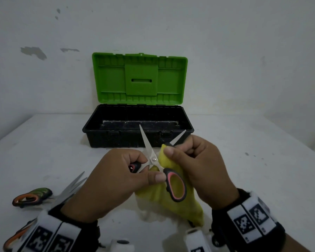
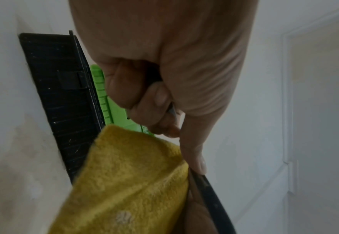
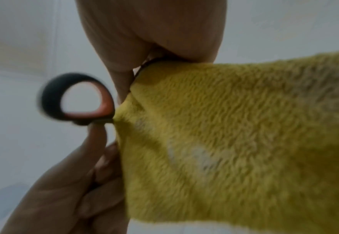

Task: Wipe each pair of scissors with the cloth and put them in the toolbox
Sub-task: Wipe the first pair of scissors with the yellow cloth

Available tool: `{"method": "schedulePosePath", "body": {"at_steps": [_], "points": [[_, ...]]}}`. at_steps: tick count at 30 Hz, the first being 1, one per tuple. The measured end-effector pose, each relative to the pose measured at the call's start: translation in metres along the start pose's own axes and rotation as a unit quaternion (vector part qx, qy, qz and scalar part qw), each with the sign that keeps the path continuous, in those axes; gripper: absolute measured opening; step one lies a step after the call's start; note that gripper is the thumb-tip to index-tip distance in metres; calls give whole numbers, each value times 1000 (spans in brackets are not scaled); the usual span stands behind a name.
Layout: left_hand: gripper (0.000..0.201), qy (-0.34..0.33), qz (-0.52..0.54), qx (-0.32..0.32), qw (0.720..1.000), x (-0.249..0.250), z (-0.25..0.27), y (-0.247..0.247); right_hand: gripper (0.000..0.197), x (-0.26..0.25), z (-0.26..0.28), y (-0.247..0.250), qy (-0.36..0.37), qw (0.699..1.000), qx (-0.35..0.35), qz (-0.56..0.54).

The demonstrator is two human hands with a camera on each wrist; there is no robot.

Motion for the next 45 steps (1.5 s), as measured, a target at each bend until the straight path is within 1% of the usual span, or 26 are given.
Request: {"method": "schedulePosePath", "body": {"at_steps": [3,4,5,8,9,11,13,14,17,18,19,22,24,27,29,30,33,35,37,38,41,43,44,45], "points": [[67,2,4,1,1000,-2,0,-4,28,3,-16,13,-16,997,72,-26],[66,6,3,0,1000,-3,0,-5,29,5,-18,15,-14,996,79,-25],[63,10,0,-2,1000,-3,0,-4,31,6,-16,14,-13,997,70,-16],[53,20,-4,-8,1000,-3,1,-1,30,9,-2,4,-26,1000,15,-3],[55,20,-6,-7,1000,-4,1,-1,29,8,-2,5,-28,999,17,-1],[62,22,-3,-5,1000,-5,2,-3,28,8,-12,13,-34,998,52,-16],[62,22,1,-5,1000,-6,2,-5,28,7,-19,18,-33,996,79,-25],[61,25,3,-6,1000,-5,2,-5,29,7,-18,17,-27,997,75,-14],[46,36,4,-16,999,-3,2,-2,27,6,-4,8,-25,999,21,6],[45,36,5,-19,999,-2,2,-1,27,6,-2,7,-28,999,16,6],[50,31,5,-18,999,-3,2,-1,28,7,-5,9,-29,999,21,2],[63,22,-2,-1,1000,-7,3,-3,30,8,-21,20,-43,996,70,-16],[64,24,-4,-1,1000,-10,2,-4,30,8,-29,27,-46,995,90,-15],[64,32,-11,-2,999,-13,3,-3,33,12,-35,36,-69,993,91,-14],[61,28,-33,13,999,-13,2,-1,39,16,-36,43,-89,993,72,-3],[56,22,-56,27,998,-13,1,0,39,17,-35,45,-98,994,47,2],[45,-4,-142,67,988,-11,-3,4,25,15,-28,44,-134,988,-71,14],[41,-18,-171,86,981,-8,-6,5,20,12,-18,39,-150,975,-152,60],[39,-36,-189,95,977,-4,-8,3,20,13,-9,32,-144,961,-211,108],[38,-46,-199,94,974,-2,-9,2,18,13,-5,27,-139,955,-229,127],[35,-50,-221,83,970,2,-10,-3,11,18,0,15,-121,945,-244,181],[34,-33,-225,81,970,3,-10,-1,9,19,1,11,-121,947,-221,197],[36,-17,-205,91,974,1,-11,2,9,20,1,11,-129,950,-204,195],[38,7,-159,108,981,-2,-11,5,10,20,1,11,-140,953,-191,187]]}}
Point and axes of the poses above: each hand's wrist, its own z-axis away from the middle knuckle, its own y-axis out of the back of the hand, x = y × z, the point moved 3 cm from there along -z, towards the middle knuckle, and after that the axes turned 12 degrees about x, right-handed, at the moved point
